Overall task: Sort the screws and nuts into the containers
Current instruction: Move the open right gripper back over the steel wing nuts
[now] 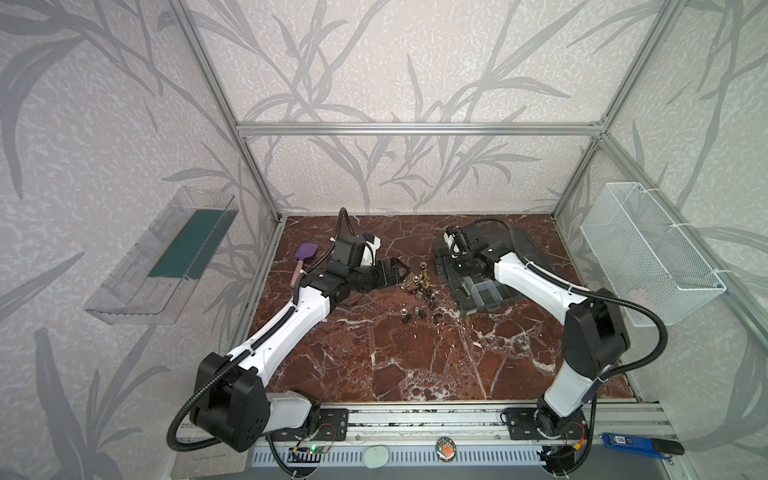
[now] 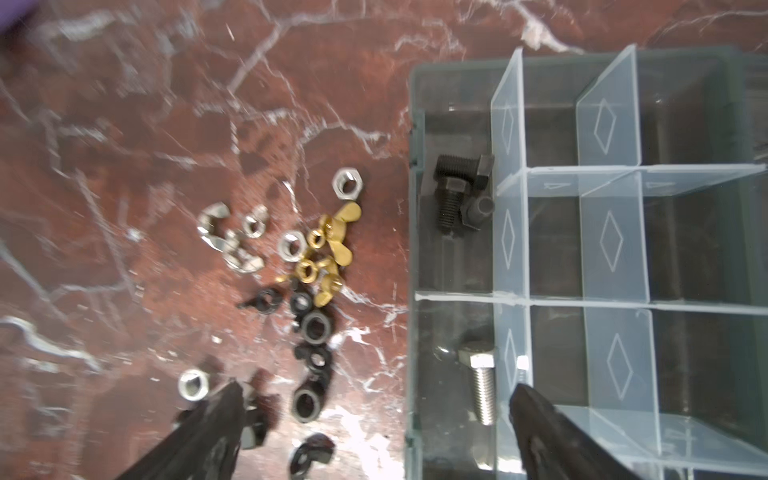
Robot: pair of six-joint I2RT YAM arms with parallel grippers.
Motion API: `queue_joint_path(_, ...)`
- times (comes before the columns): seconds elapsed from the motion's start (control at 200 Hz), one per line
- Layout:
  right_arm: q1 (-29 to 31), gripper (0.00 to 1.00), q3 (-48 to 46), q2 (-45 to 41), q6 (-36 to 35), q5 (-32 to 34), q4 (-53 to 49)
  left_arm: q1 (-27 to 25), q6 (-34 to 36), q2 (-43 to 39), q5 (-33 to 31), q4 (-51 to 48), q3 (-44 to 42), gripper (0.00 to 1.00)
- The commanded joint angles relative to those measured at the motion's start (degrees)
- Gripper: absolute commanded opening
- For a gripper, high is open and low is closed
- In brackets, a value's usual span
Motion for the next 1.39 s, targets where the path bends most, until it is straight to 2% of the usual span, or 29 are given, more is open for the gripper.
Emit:
queue_joint_path(0.0, -0.37, 0.99, -1.28, -0.88, 4.09, -0.85, 1.32, 0.55, 1.7, -2.24, -0.9, -1.97, -0.57, 0.99)
queue_joint_path(0.2, 0.43, 0.99, -1.65, -0.86, 1.17, -10.05, 4.59, 2.15, 3.07, -3.16, -3.94, -5.61, -0.79, 0.99)
queue_joint_path(0.375, 6.89, 0.99, 4.36, 4.42, -4.84, -4.66, 1.34, 5.27, 1.51, -4.68, -5.64, -5.8, -4.01, 0.99)
queue_joint_path(0.585, 11.84, 1.0, 12.31, 14.59, -9.82, -0.91, -0.64, 9.72, -2.41, -5.56, 0.11, -2.68, -8.93, 0.99)
queue_joint_path(0.735, 12.39, 0.88, 18.76, 21.61, -10.53, -1.25, -3.08, 12.75, -8.47, -7.61, 5.05, 5.71, -14.54, 0.99)
queue_joint_path(0.845, 12.46, 0.81, 22.68, 26.0, -11.05, -1.7, -4.46, 13.5, -10.34, -8.51, 6.01, 8.96, -16.49, 0.99)
queue_joint_path(1.06, 12.82, 0.74, 28.72, 32.33, -12.76, -2.51, -7.94, 14.95, -10.23, -7.49, 6.79, 9.31, -16.55, 0.99)
queue_joint_path(1.16, 12.91, 0.66, 29.86, 34.08, -13.3, -2.25, -8.53, 15.43, -10.23, -6.64, 7.47, 9.53, -16.24, 0.99)
queue_joint_path(1.39, 12.94, 0.57, 32.22, 36.94, -14.15, -1.37, -9.39, 15.97, -10.4, -5.76, 8.12, 9.84, -15.76, 0.99)
